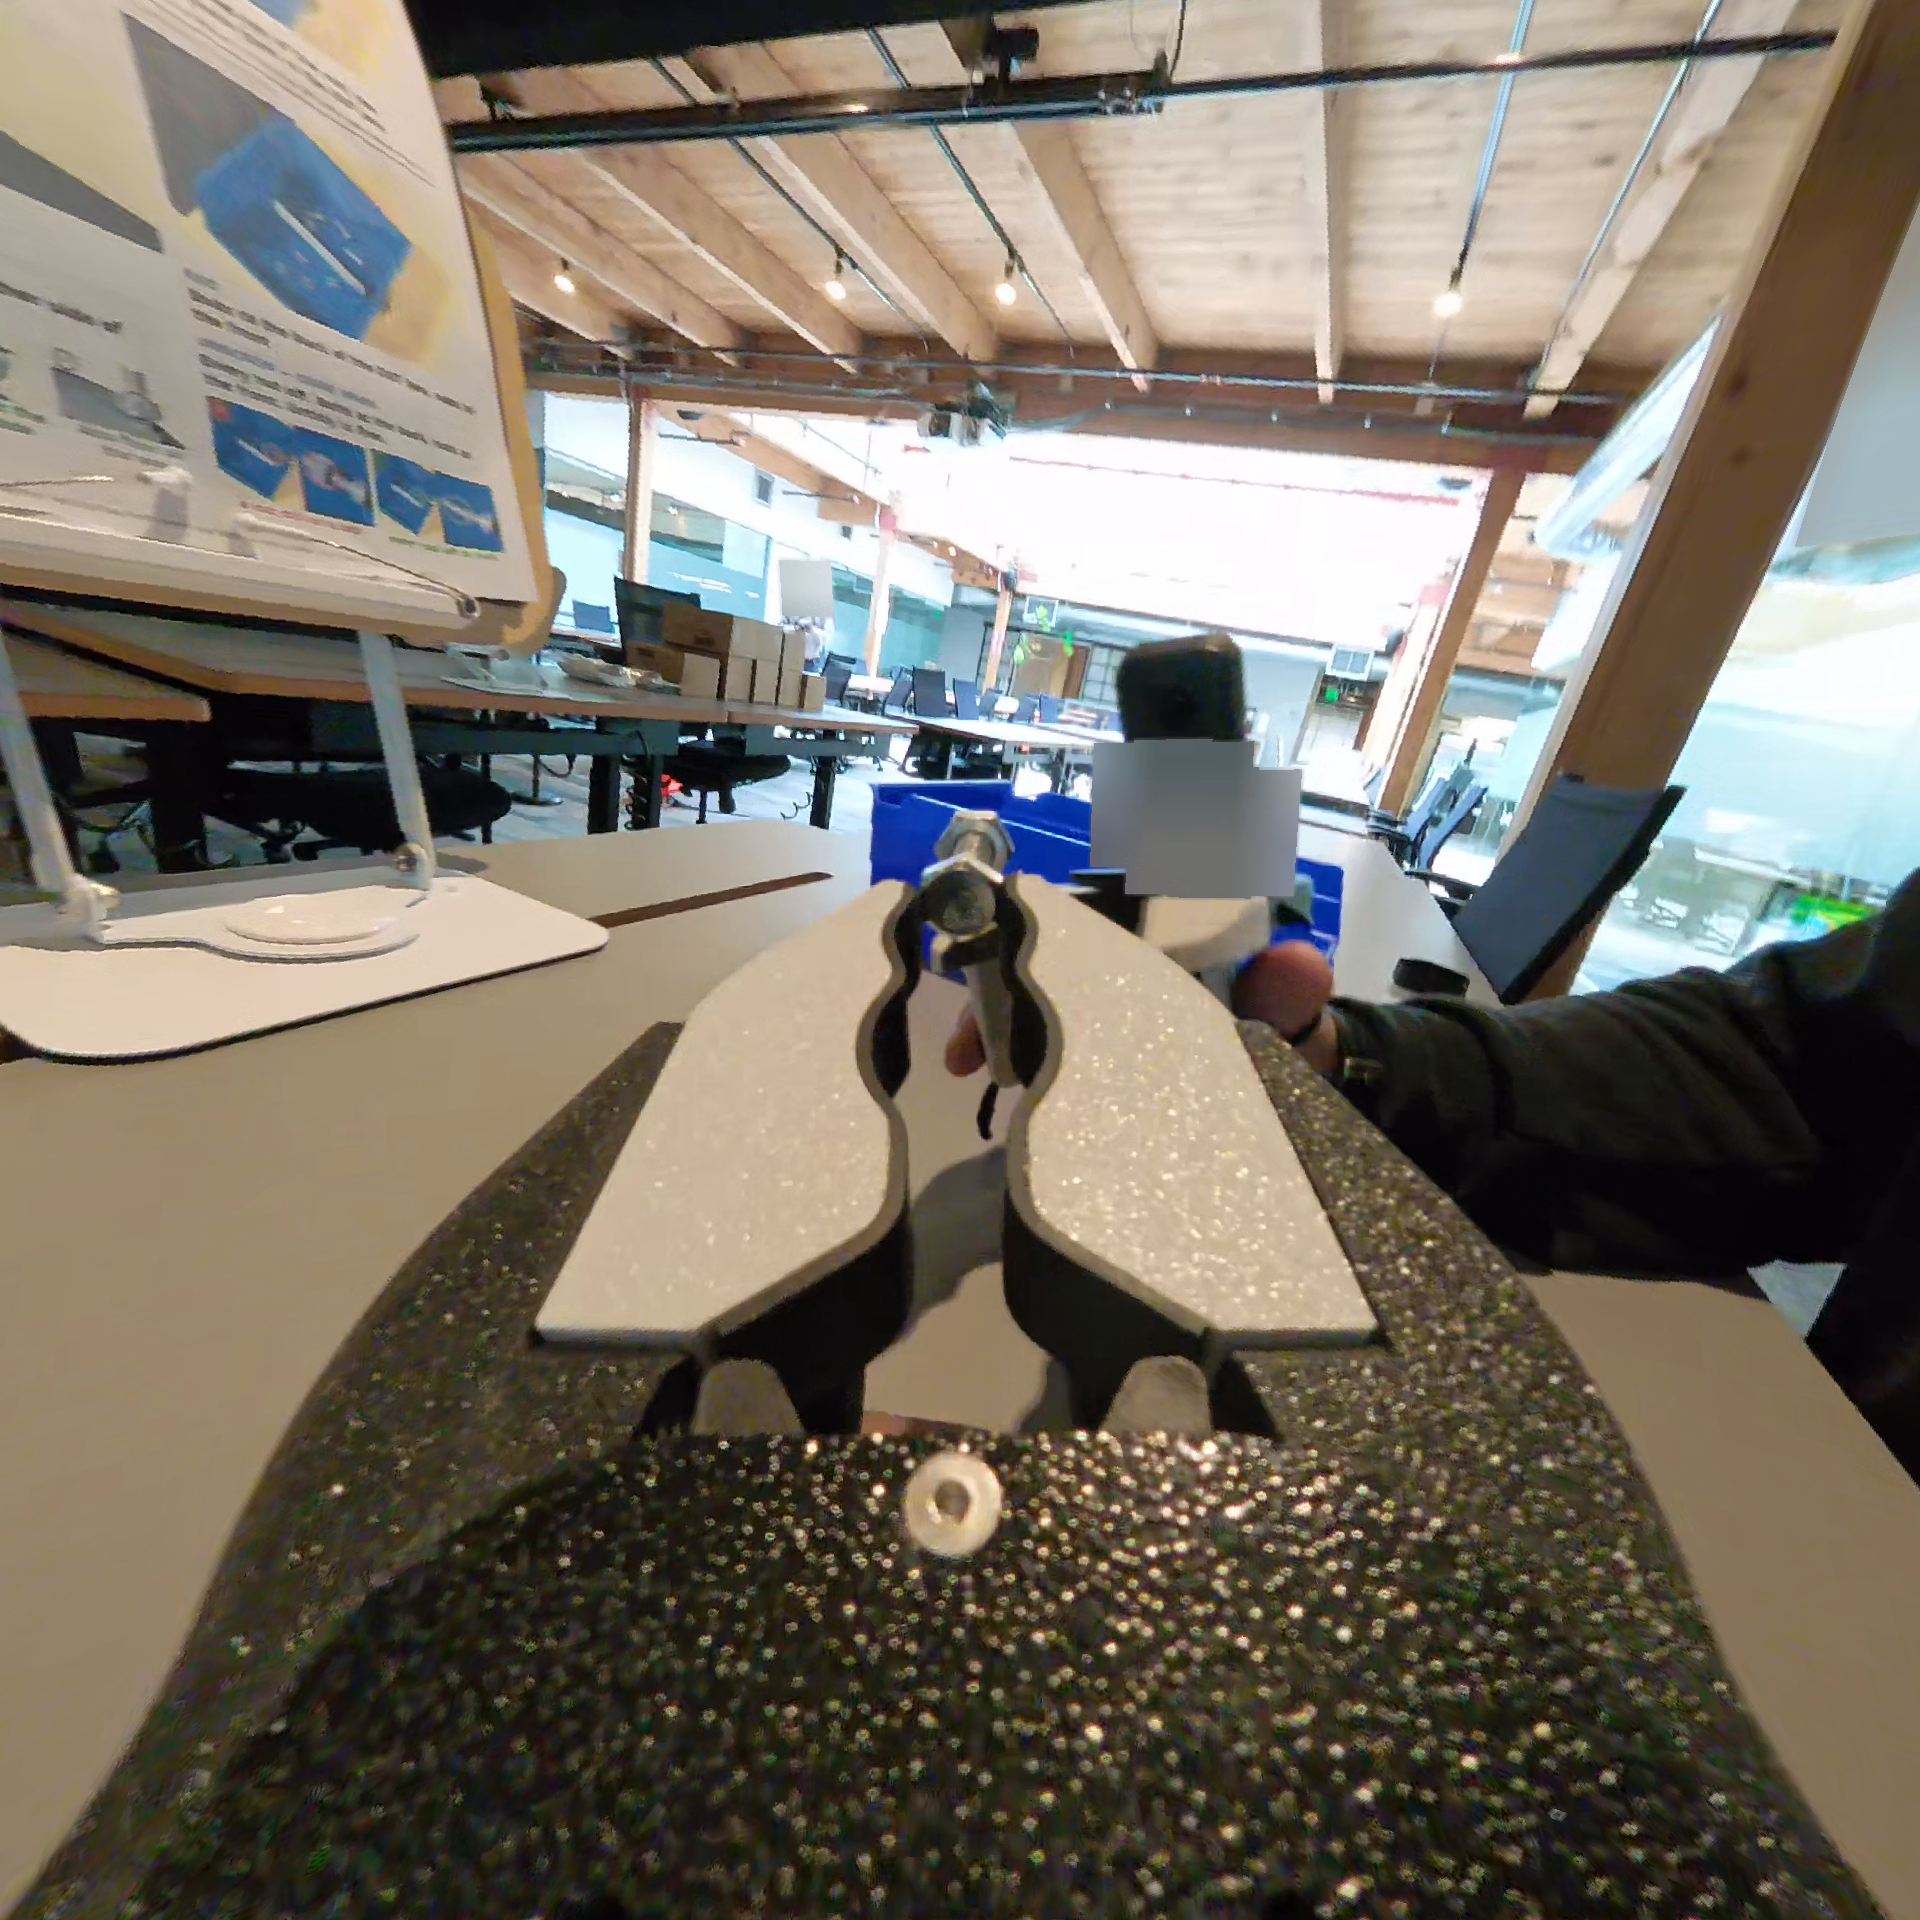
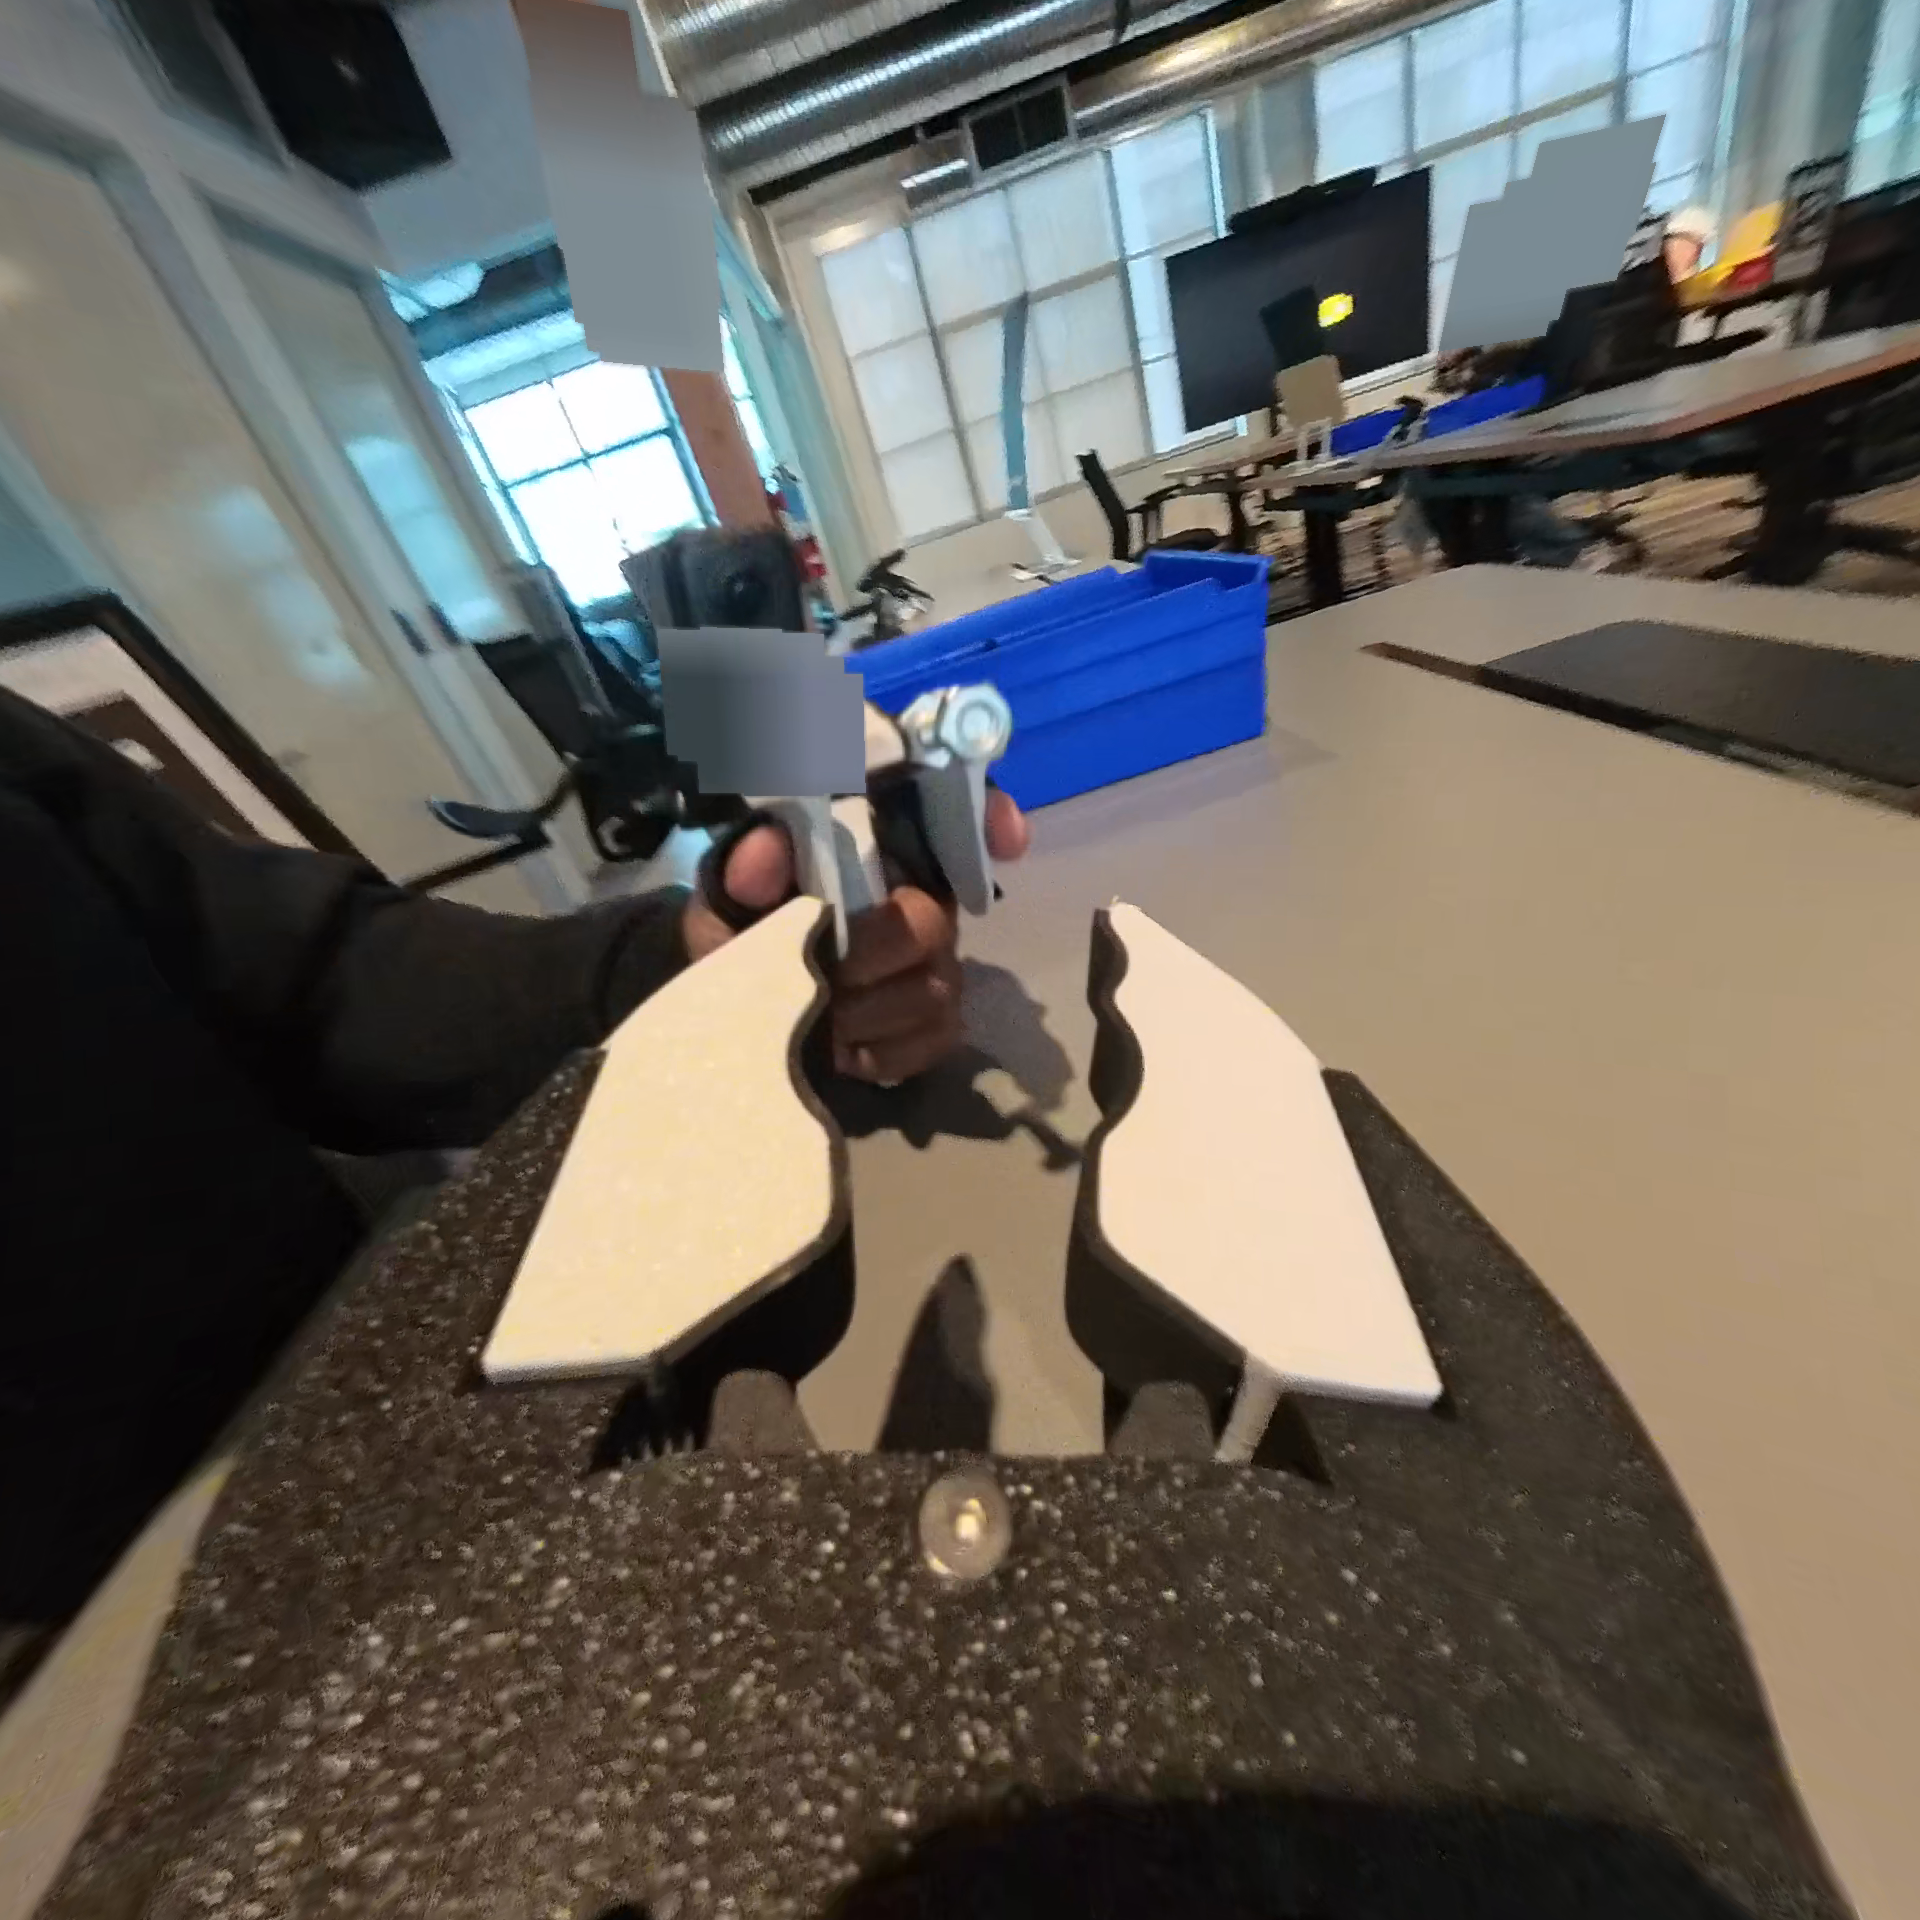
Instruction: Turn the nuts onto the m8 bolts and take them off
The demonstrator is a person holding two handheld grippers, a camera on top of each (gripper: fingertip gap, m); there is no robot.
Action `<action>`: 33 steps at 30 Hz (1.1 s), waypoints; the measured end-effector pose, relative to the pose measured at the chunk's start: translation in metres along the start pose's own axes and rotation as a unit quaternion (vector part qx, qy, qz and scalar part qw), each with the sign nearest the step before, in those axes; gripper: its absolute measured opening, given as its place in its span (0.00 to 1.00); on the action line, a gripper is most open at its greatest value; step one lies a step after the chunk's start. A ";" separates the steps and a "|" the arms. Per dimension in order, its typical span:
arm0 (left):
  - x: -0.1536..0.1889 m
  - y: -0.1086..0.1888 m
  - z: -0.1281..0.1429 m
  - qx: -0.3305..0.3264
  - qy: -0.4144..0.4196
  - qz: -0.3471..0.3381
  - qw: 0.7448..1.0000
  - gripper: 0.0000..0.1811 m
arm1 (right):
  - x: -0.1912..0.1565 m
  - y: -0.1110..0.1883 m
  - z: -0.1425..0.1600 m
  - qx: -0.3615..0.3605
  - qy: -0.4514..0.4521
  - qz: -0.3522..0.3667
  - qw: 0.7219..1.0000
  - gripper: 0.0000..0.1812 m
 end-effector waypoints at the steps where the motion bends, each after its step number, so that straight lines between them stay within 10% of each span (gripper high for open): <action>1: -0.002 0.002 -0.001 0.004 0.000 -0.005 1.000 0.08 | -0.001 0.000 0.003 -0.003 0.023 0.011 1.000 0.26; 17: -0.012 0.011 -0.003 -0.017 -0.037 -0.041 0.998 0.08 | -0.072 0.011 0.011 0.081 0.085 0.000 0.993 0.19; 33: 0.115 0.006 -0.024 0.017 0.038 0.154 0.987 0.07 | -0.135 0.047 -0.023 0.054 0.266 0.072 0.960 0.17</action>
Point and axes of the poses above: each gripper's, where its closed fingertips meet, y back along the fingers, z out of its underside, x = y × z across the jaws, the point moved 3 cm from there along y, back along the fingers, and after that the axes turned 3 degrees about x, right-handed, at the moved point
